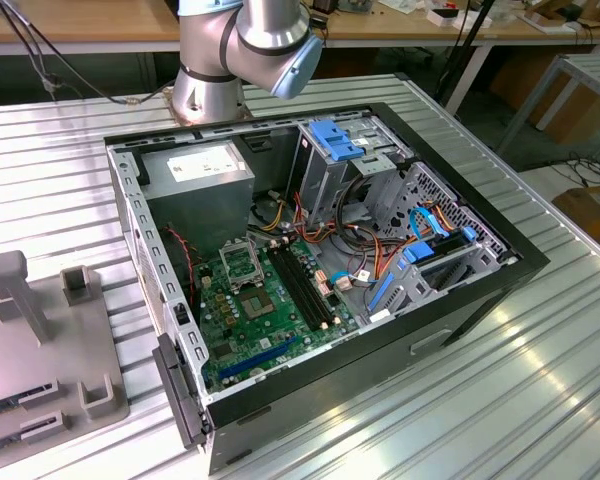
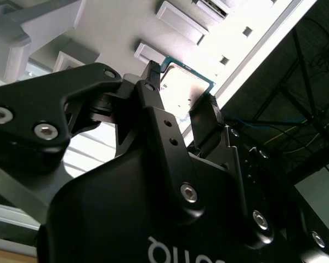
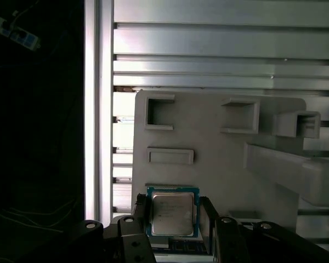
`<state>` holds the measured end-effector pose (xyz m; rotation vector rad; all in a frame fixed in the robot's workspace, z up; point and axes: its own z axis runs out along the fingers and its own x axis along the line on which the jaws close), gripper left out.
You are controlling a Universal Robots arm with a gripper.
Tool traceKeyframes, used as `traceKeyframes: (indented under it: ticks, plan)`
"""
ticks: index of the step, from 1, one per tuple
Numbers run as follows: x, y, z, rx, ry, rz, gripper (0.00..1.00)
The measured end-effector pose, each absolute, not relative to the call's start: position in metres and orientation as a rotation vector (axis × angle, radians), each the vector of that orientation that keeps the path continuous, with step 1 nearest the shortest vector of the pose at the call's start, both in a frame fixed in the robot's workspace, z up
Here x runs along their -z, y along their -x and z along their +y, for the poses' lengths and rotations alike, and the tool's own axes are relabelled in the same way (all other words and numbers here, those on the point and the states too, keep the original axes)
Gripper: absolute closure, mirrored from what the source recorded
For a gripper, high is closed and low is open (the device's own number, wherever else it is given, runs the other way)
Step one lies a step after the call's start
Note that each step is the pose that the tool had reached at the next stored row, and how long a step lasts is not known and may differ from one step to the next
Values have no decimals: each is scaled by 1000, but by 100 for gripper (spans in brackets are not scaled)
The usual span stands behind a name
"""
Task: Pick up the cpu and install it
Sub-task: 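Pick up the cpu and move it towards the insertion slot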
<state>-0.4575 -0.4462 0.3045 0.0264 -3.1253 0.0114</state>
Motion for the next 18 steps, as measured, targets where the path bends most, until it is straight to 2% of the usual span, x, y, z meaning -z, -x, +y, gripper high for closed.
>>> traceKeyframes:
  ticks: [18]
  plan:
    - [-311, 458, -446, -11, -26, -3125, 53]
